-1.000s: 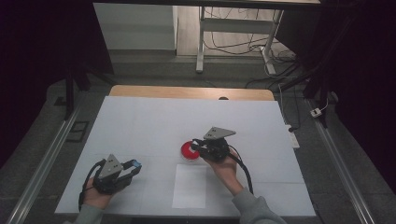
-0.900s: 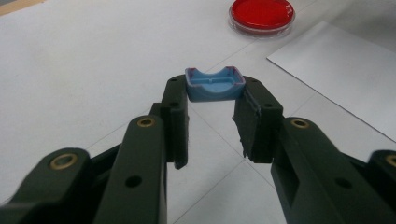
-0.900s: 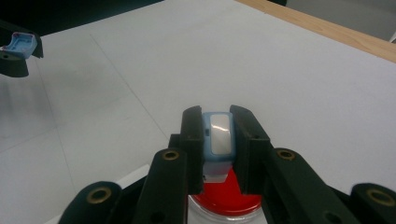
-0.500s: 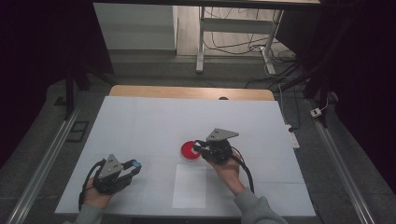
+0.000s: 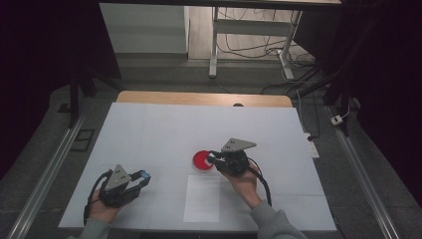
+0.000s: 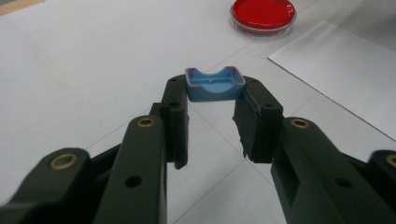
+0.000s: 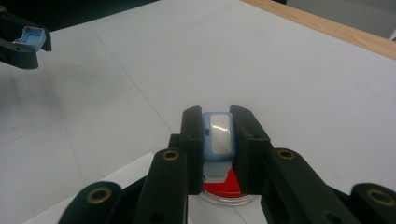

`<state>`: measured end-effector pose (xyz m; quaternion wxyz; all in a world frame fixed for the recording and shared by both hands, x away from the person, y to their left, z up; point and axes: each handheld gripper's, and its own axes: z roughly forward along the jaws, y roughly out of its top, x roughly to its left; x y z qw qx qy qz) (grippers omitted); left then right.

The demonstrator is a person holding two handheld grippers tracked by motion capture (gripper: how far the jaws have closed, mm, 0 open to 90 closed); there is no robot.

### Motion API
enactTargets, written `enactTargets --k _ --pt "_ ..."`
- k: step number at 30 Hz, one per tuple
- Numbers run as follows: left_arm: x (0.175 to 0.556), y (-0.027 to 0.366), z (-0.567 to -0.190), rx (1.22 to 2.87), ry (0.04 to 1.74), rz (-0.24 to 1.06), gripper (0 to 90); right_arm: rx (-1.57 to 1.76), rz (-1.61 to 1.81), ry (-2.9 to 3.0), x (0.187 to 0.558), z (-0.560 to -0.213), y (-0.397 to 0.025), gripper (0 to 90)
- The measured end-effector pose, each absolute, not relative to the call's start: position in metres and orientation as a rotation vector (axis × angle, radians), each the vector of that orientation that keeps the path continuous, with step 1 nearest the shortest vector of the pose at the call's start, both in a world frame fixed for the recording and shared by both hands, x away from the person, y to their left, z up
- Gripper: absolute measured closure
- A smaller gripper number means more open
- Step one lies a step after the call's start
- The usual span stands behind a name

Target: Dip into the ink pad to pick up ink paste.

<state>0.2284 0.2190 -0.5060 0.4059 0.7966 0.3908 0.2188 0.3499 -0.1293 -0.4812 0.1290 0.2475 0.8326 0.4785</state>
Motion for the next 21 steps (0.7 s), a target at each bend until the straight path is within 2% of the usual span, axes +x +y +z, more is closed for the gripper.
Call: enactTargets --k 21 --pt "0.2284 0.2199 -0.506 2.007 0.989 0.554 66.0 0.719 1.414 2.429 0.3402 -0.4788 -0.1342 75.3"
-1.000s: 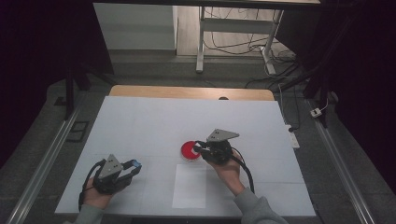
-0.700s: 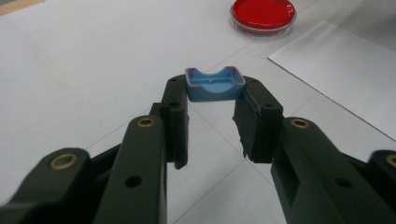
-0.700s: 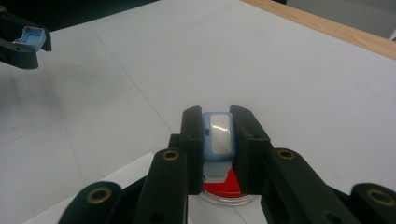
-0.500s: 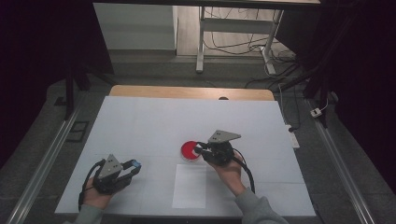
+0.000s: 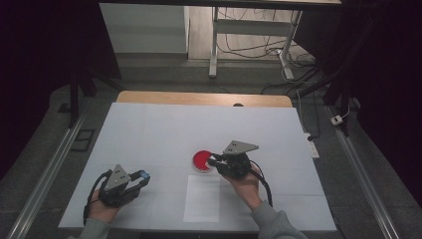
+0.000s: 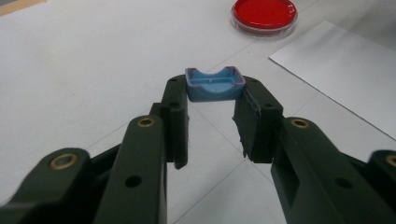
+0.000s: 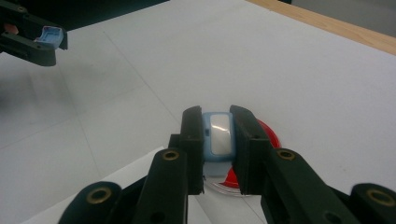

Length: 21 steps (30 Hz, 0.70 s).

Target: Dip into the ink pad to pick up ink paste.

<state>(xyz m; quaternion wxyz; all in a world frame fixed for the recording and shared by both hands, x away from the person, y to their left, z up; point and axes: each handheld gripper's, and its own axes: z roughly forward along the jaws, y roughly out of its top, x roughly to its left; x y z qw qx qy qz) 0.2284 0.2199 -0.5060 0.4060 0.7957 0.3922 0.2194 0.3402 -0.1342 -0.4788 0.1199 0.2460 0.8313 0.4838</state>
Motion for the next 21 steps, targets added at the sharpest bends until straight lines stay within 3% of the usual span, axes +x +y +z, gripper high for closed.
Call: enactTargets --k 21 --pt "0.228 0.221 -0.507 2.008 0.995 0.554 66.0 0.727 1.425 2.437 0.33 -0.474 -0.148 75.4"
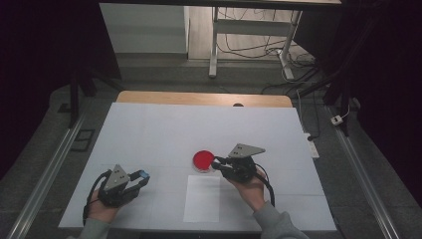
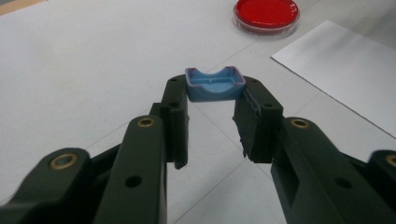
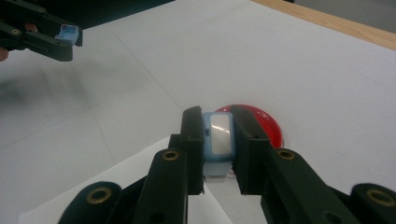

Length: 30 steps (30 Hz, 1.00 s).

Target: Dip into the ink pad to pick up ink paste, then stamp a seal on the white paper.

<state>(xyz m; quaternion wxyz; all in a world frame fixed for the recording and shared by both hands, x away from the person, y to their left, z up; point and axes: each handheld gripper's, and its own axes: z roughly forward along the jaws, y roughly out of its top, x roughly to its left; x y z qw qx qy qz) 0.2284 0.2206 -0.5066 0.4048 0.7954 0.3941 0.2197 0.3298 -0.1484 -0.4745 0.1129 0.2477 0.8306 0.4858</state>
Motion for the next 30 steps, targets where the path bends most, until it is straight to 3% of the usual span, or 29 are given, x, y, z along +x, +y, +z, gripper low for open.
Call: enactTargets --k 30 --pt "0.2286 0.2204 -0.5069 2.009 0.993 0.555 65.9 0.711 1.442 2.454 0.3234 -0.474 -0.1495 75.4"
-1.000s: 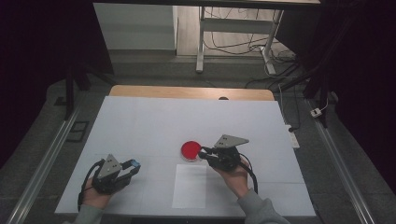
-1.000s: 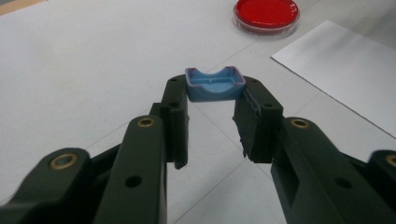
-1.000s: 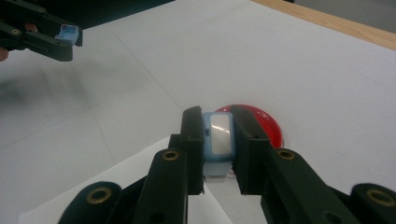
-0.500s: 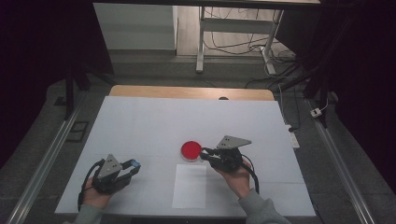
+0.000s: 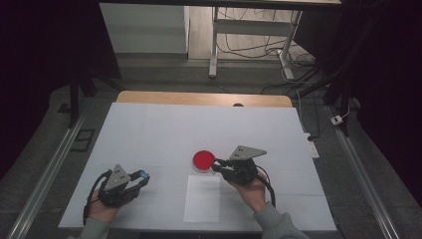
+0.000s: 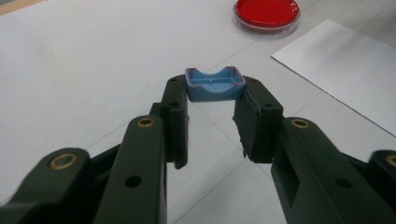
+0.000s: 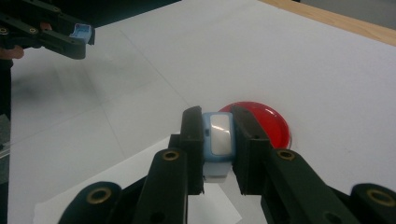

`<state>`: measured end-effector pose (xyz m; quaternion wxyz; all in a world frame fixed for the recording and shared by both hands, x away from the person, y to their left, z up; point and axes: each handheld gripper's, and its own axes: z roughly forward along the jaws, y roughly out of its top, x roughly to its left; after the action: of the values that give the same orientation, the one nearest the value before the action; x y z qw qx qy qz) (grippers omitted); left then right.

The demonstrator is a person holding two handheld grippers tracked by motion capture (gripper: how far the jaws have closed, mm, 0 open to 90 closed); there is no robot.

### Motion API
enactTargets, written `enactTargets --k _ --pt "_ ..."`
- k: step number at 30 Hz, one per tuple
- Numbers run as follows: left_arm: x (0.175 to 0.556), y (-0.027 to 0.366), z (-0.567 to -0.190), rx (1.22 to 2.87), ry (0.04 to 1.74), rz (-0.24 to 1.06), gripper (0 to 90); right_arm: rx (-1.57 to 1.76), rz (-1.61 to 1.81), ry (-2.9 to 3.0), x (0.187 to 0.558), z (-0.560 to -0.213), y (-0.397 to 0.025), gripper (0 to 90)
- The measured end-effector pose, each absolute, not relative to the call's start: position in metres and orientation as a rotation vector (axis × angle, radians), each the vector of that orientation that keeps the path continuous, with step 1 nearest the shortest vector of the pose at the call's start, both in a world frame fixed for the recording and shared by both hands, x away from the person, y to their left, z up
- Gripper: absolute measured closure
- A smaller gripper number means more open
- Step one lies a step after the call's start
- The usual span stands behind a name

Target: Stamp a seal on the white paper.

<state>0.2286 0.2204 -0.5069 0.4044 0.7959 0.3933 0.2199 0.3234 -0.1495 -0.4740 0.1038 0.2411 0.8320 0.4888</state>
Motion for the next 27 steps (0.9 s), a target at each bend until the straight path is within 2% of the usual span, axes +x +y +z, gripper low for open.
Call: enactTargets --k 27 --pt "0.229 0.22 -0.507 2.013 0.991 0.556 66.0 0.662 1.435 2.539 0.311 -0.477 -0.14 75.3"
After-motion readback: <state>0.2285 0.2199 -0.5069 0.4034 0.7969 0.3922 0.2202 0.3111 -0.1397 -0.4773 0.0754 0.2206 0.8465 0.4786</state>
